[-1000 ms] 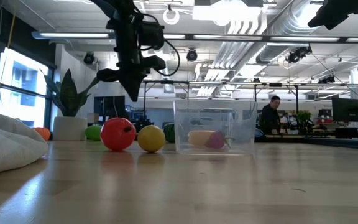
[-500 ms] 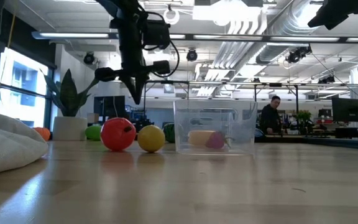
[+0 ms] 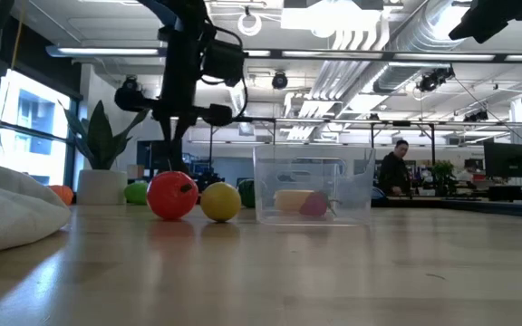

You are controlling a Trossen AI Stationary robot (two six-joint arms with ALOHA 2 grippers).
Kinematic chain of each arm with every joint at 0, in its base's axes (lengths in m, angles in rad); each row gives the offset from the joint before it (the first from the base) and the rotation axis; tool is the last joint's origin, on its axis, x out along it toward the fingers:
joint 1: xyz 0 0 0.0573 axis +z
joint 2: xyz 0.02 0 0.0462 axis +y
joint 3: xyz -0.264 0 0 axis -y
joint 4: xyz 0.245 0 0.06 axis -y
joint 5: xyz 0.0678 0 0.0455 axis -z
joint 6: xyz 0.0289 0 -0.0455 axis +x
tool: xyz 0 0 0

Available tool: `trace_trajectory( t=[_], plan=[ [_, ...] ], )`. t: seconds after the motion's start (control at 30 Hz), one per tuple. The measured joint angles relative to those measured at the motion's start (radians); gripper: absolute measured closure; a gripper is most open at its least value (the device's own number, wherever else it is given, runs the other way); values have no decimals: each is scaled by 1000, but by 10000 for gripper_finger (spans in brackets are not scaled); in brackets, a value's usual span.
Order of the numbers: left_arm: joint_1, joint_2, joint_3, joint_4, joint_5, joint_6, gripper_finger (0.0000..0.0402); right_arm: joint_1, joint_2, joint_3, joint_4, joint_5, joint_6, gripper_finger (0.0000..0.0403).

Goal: Pick and placing Produce into tupperware
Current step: Put the star fruit into the transparent bin

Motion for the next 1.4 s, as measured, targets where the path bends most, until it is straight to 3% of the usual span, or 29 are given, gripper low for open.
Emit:
trace_trajectory(
  t=[0.37, 0.93, 1.13, 1.4],
  plan=[
    [1, 31, 2, 34, -27, 44, 393, 0, 0, 0, 0, 0, 0, 392],
    [63, 52, 1, 36, -1, 108, 172, 0, 0, 0, 0, 0, 0, 392],
    [90, 74, 1, 42, 43, 148, 126, 0, 0, 0, 0, 0, 0, 392],
    [87, 108, 0, 74, 75, 156, 96, 0, 0, 0, 0, 0, 0, 392]
  ],
)
